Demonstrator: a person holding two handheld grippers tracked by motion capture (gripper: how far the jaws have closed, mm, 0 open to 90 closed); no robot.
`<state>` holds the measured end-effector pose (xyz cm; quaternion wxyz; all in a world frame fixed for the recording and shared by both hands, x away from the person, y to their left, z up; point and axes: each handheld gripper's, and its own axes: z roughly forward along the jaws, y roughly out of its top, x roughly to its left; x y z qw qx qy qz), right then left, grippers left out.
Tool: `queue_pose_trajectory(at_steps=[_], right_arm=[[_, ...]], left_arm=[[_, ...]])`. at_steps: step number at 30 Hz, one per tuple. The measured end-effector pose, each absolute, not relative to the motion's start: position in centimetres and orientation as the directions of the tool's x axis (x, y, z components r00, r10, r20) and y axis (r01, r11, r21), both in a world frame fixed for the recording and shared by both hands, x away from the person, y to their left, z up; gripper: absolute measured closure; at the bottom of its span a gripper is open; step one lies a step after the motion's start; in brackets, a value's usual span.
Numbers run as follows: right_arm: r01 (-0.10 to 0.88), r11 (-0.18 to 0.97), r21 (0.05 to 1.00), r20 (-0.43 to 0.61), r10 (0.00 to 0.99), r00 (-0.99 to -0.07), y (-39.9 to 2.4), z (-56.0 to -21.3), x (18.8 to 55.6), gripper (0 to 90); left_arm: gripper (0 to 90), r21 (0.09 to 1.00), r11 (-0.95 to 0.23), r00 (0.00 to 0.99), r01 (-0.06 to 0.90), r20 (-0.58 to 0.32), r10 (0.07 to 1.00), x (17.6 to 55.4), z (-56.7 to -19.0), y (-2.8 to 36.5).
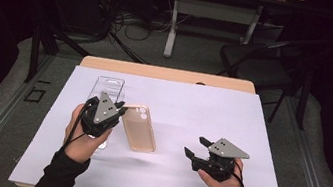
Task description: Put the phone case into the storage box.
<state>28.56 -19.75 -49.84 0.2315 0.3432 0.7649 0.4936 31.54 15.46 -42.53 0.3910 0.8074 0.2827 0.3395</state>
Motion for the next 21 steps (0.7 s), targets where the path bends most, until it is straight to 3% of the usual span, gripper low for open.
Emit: queue_pose_trajectory(at_steps=[17, 21], right_arm=[[0.377, 0.190, 0.907, 0.041, 0.850, -0.525, -23.8, -51.8, 28.5, 12.7], [0.383, 0.158, 0.910, 0.056, 0.869, -0.492, -24.4, -52.0, 28.6, 2.7]], left_arm=[[79.9, 0.831, -0.526, 0.603, 0.183, 0.328, 0.727, 31.7, -42.7, 15.7], [79.9, 0.833, -0.523, 0.600, 0.179, 0.329, 0.729, 31.7, -42.7, 15.8]])
